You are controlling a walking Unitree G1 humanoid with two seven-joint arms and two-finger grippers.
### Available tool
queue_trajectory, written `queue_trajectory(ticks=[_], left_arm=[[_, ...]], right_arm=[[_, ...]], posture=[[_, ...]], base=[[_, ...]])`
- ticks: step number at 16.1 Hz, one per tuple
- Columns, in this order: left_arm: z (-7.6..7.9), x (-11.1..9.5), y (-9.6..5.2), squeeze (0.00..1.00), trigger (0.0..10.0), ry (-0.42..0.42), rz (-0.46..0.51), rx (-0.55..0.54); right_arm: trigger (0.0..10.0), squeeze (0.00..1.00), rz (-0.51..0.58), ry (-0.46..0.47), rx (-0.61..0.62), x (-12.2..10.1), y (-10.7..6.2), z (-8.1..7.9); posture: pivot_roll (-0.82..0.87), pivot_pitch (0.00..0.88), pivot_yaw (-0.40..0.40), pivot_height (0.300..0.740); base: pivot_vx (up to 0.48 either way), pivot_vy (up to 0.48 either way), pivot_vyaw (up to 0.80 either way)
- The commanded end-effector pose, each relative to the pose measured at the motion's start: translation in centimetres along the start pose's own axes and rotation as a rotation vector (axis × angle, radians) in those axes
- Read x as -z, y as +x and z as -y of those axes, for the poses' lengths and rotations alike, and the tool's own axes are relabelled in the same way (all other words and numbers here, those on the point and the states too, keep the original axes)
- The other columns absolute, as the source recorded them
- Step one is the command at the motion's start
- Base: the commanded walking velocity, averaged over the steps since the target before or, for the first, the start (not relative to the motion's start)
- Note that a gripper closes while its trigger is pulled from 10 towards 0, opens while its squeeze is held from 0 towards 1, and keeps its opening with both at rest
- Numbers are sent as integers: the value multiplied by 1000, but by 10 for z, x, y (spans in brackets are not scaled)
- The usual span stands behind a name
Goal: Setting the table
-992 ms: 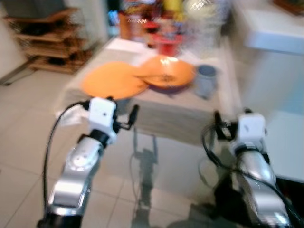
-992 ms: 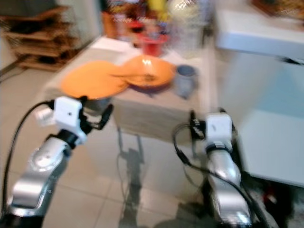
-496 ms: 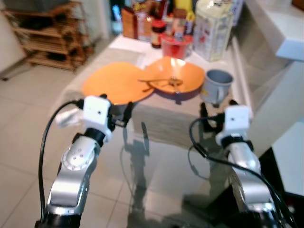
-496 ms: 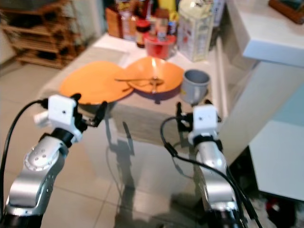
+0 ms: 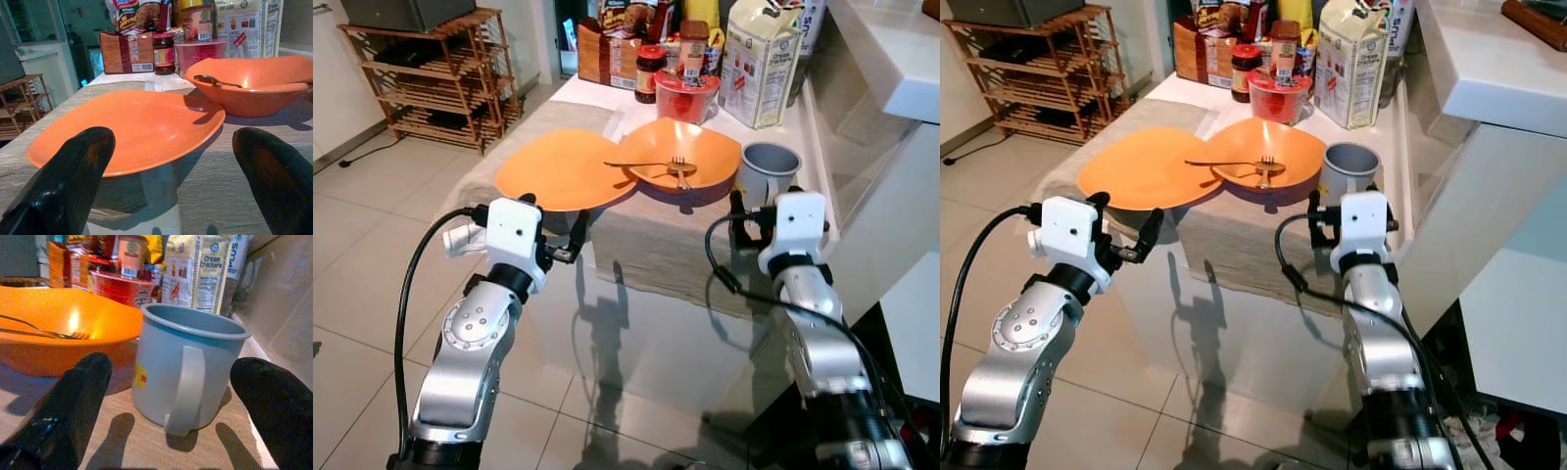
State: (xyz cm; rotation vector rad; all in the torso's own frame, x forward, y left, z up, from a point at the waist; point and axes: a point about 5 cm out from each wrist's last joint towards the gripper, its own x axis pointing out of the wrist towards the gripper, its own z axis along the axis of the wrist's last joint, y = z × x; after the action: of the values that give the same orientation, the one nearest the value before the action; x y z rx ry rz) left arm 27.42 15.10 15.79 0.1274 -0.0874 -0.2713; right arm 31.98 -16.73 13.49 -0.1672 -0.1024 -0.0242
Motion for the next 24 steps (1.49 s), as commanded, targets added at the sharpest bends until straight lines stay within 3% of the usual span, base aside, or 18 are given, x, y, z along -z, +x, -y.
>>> queue_trajectory(ticks=[1, 9, 10, 11, 24], left_arm=[[1, -5, 0, 0, 10000, 10, 17, 2], [0, -6, 3, 0, 10000, 8, 17, -2], [0, -6, 3, 0, 10000, 10, 19, -2], [0, -6, 4, 0, 10000, 12, 21, 0], [1, -9, 11, 0, 10000, 31, 41, 1]], right_arm=[[10000, 78, 8, -1, 17, -1, 4, 3], [10000, 86, -84, 71, 80, 13, 12, 4], [7804, 82, -86, 82, 84, 13, 12, 3], [0, 86, -86, 88, 88, 13, 12, 3], [0, 122, -39, 63, 81, 10, 4, 6]], posture=[[19, 10, -5, 740], [21, 11, -10, 740], [20, 6, -12, 740], [20, 6, -12, 740], [17, 0, -18, 740]], base=[[0, 0, 0], [0, 0, 0], [0, 0, 0], [0, 0, 0], [0, 0, 0]])
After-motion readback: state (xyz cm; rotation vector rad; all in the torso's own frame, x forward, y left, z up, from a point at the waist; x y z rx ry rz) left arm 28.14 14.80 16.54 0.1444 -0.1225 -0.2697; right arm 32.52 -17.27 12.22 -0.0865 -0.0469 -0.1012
